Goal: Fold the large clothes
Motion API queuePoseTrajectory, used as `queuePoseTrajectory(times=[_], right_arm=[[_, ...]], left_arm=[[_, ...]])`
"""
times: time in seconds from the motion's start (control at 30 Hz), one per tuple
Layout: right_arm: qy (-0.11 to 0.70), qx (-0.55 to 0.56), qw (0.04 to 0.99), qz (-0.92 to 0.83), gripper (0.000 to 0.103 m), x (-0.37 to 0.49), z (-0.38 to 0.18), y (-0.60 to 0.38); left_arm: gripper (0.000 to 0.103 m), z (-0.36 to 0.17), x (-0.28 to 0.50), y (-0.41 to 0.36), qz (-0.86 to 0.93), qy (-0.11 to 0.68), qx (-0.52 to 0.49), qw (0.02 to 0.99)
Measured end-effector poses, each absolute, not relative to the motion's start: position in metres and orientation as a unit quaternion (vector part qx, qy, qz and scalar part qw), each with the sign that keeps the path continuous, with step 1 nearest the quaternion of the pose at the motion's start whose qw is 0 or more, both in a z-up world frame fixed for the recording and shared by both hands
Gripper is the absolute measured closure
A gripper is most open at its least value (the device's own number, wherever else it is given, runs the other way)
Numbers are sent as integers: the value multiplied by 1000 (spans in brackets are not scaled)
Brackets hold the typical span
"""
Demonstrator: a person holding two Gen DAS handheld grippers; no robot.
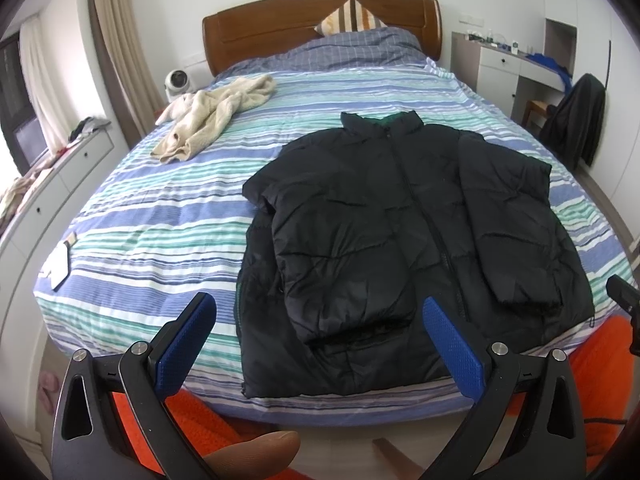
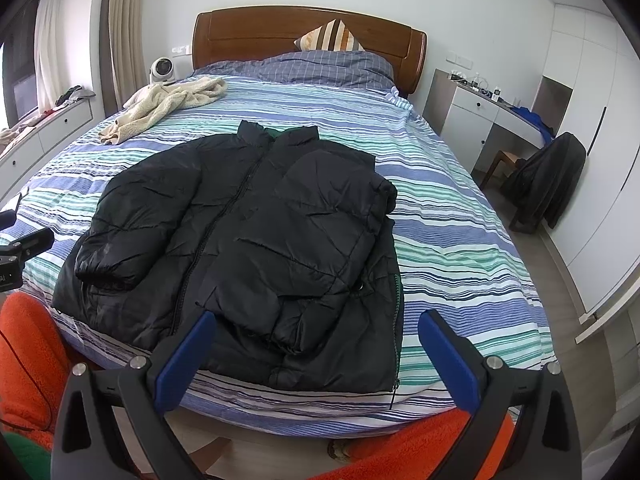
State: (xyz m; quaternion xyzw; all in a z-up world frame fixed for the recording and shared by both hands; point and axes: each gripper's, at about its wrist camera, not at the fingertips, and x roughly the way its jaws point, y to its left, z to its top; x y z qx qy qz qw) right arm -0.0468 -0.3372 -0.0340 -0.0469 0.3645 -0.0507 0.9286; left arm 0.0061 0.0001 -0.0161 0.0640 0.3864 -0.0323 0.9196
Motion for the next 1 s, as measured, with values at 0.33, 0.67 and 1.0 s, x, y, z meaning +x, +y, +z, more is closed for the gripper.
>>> queuePoseTrajectory(times=[0.33,0.67,1.0], right_arm=[[367,-139,914,105,0,-11,-72,-319],[392,-170,894,139,87,55,-113,-320],[243,44,960,-131,89,-17,32,-559]], left_arm=[[0,-17,5,0,-33,386,62,920],[0,-22,0,22,-2,394,57,918],[0,-30,15,13,-10,391,74,917]])
